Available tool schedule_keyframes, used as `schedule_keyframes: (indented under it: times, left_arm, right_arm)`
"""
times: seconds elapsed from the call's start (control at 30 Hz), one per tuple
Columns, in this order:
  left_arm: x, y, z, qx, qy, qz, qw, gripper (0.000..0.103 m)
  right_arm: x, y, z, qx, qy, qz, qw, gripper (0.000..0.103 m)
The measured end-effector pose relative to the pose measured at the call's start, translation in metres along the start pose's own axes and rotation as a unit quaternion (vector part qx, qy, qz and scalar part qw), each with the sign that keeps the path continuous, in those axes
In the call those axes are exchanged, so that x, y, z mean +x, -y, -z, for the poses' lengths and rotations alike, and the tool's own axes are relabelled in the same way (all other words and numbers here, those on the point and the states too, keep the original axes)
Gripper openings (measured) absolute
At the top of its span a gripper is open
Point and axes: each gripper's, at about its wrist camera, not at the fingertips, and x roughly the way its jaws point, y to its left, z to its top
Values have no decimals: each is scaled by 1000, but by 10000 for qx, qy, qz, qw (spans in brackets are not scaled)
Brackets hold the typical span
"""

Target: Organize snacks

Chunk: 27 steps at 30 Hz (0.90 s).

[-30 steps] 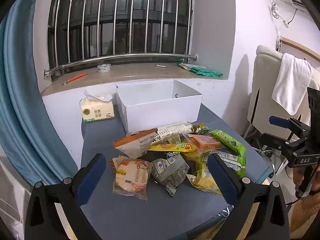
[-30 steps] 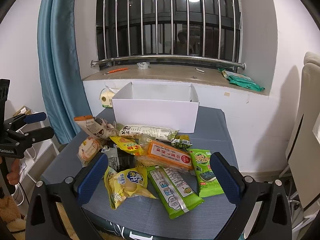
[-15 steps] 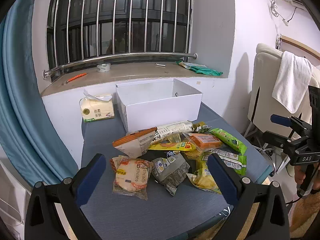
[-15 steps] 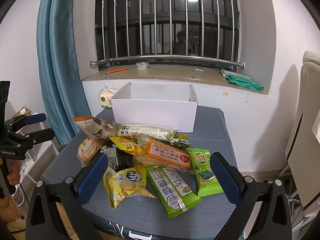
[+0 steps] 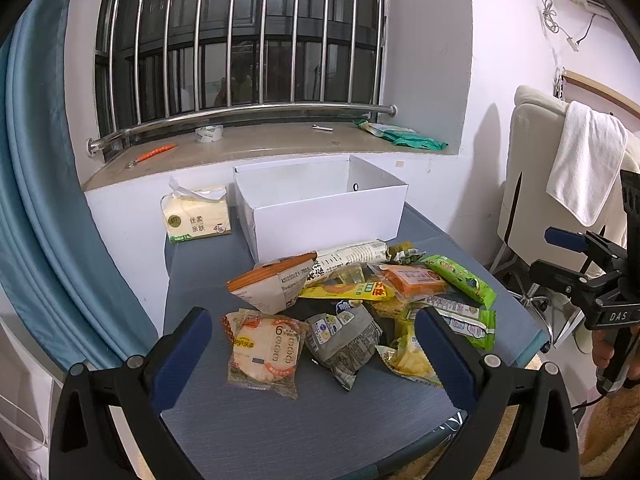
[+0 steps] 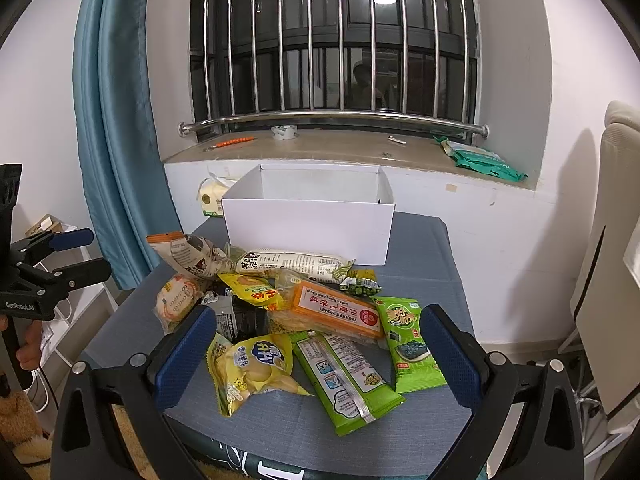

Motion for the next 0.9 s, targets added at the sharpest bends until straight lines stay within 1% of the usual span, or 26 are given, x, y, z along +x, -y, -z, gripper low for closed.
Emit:
schedule_keyframes:
  times: [0.67,0.9]
  left_arm:
    - [2,0,-1,-8,-75,38,10000,103]
    - [16,-4,-2,-59,-134,80,9999,103]
  right_arm:
    - [0,0,0,23,-6,-3,10000,103]
    - [0,0,1,37,-4,-23,10000,103]
